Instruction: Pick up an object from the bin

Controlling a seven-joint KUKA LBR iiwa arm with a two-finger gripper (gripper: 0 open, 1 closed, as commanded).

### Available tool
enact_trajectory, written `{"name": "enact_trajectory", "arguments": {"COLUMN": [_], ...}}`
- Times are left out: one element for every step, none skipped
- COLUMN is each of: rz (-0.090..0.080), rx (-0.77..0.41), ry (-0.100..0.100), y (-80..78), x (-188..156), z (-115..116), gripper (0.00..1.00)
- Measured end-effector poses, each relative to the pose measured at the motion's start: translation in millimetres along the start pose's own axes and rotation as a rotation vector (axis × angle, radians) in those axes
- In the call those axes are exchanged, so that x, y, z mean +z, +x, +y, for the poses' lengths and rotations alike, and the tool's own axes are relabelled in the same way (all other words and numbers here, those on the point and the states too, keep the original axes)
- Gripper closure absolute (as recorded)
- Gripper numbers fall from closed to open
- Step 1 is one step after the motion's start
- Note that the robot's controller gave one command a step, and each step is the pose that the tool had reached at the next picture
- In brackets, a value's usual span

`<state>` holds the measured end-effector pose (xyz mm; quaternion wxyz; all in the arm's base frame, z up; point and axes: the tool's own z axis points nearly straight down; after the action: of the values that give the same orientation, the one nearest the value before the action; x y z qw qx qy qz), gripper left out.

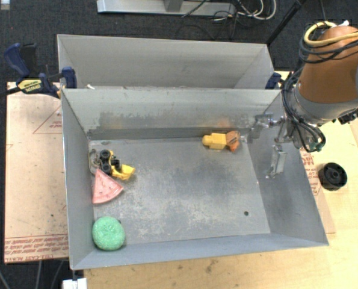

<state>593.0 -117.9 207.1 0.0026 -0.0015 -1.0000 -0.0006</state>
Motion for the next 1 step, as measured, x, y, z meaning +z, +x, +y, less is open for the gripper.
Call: {"name": "enact_trajectory", "arguments": {"rz": [-0.007], "rx": [-0.003], "ry": [0.001], "y": [-1.1], "x": [-5.0], "z": [0.7], "gripper": [0.00]}}
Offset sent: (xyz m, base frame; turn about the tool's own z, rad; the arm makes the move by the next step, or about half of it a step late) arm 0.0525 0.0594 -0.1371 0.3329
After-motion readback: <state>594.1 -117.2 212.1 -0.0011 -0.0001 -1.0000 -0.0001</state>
